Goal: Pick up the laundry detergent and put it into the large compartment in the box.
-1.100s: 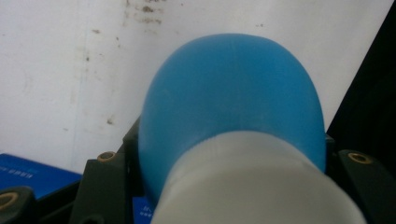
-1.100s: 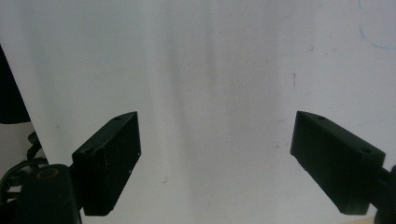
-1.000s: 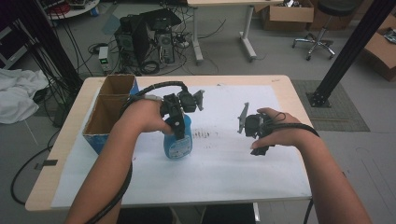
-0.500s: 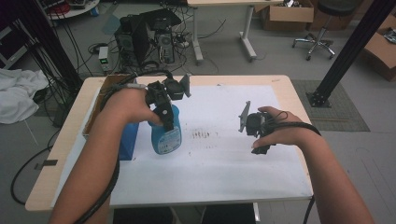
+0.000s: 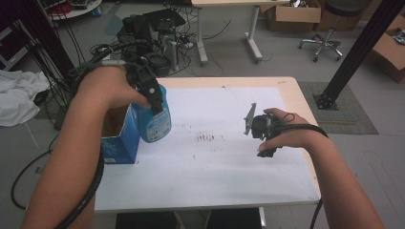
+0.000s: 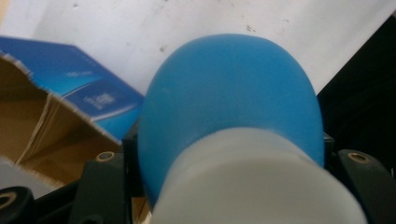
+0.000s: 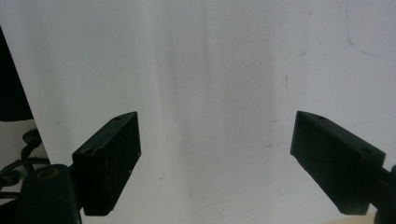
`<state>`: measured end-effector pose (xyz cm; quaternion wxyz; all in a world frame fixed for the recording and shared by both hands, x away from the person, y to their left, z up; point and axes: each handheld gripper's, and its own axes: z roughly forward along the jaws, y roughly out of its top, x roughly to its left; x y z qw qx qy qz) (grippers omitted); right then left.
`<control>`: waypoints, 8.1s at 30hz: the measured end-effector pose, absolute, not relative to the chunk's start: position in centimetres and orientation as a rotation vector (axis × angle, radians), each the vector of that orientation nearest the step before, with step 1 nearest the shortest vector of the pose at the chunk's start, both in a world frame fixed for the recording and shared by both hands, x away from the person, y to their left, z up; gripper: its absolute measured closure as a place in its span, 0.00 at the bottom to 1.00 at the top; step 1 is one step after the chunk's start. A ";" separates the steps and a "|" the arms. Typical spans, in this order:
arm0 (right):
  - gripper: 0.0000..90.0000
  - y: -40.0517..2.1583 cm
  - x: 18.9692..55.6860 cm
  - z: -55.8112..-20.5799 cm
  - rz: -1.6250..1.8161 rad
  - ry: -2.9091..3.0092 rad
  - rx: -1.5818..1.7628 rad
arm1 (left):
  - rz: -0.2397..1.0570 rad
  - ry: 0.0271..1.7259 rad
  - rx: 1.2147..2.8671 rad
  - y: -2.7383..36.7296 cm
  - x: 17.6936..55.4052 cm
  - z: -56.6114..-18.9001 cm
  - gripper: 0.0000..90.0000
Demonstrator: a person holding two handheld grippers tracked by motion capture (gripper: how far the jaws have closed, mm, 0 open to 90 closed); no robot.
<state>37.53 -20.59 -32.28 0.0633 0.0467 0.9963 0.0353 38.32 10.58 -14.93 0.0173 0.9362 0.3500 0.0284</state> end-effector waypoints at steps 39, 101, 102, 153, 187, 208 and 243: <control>0.18 -19.9 38.0 -32.6 0.102 3.017 0.115 | 0.113 1.865 2.497 20.3 40.8 -10.0 0.44; 0.18 -19.5 38.0 -32.6 0.110 3.012 0.115 | -0.047 2.060 2.395 24.5 43.0 -26.7 0.44; 0.18 -19.5 37.9 -32.6 0.109 3.012 0.115 | -0.047 2.057 2.400 24.4 43.0 -27.0 0.44; 0.18 -19.5 37.6 -32.5 0.118 3.003 0.119 | 0.073 2.031 2.415 24.6 42.4 -27.8 0.36; 0.18 -19.6 37.7 -32.3 0.122 3.005 0.121 | 0.209 1.995 2.430 23.6 41.6 -23.9 0.20; 0.18 -19.9 37.5 -31.8 0.119 2.993 0.134 | 0.301 1.947 2.496 22.7 41.2 -21.5 0.06; 0.19 -19.7 37.7 -31.1 0.063 3.017 0.126 | 0.294 1.170 2.779 11.0 39.3 -16.9 0.00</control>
